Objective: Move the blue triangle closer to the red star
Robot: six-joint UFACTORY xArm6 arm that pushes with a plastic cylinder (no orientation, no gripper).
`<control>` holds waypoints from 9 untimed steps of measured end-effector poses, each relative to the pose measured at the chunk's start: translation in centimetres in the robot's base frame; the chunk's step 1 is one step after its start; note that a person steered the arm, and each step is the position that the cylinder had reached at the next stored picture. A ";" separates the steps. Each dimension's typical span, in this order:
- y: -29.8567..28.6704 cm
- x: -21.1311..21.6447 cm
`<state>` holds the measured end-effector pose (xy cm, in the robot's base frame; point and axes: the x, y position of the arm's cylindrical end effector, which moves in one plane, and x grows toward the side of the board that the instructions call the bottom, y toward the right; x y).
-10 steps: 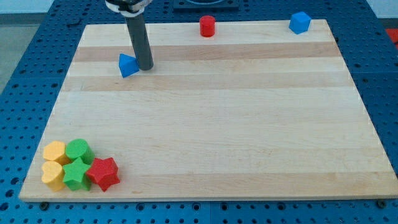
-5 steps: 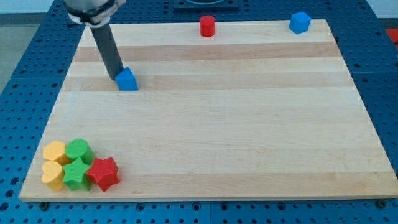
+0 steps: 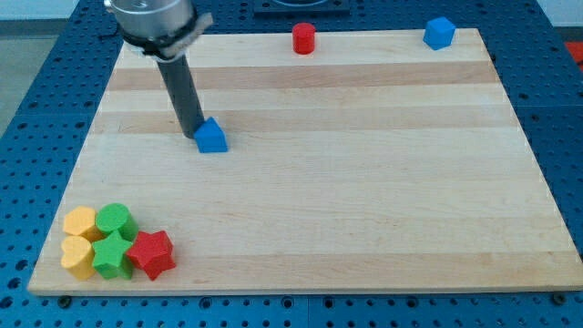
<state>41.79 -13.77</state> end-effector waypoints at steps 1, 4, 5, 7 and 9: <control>2.1 1.9; 5.5 -2.5; 7.5 -0.2; -0.5 4.0; -1.6 4.4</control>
<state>46.14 -15.37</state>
